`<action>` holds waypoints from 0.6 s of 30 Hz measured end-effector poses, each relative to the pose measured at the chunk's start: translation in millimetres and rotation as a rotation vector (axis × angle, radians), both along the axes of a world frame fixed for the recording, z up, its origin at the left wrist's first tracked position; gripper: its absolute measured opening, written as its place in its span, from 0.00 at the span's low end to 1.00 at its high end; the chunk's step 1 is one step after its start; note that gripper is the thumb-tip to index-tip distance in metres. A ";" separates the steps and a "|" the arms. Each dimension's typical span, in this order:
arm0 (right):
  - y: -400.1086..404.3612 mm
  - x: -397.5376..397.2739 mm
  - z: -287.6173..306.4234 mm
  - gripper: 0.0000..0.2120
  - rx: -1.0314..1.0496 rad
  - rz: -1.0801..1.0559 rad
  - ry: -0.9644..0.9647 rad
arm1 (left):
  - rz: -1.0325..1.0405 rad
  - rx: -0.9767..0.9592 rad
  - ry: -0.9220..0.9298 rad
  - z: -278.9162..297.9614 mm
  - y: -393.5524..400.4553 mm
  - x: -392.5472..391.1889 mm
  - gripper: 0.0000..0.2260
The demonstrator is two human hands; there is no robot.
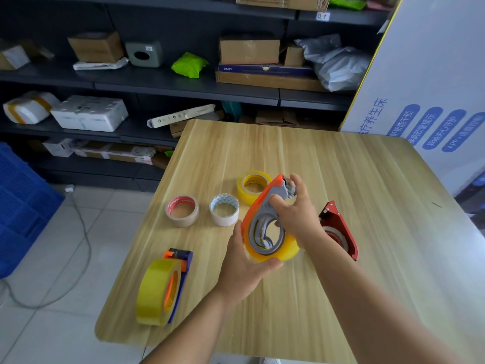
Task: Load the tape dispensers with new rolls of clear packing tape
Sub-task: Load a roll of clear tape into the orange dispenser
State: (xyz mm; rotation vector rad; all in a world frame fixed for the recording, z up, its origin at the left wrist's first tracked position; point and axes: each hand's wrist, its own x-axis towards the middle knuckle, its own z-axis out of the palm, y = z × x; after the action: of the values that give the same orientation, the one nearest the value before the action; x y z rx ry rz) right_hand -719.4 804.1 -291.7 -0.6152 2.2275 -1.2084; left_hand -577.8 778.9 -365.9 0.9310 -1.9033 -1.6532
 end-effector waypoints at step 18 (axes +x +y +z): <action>18.7 57.0 -21.4 0.18 0.031 -0.052 -0.566 | 0.197 0.403 -0.078 -21.9 40.3 53.0 0.30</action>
State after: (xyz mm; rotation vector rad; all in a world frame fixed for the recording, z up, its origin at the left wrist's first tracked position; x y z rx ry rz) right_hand -662.4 822.8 -313.1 -0.1674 1.7842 -1.1898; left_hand -524.9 819.3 -387.8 1.3100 -1.4893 -1.9362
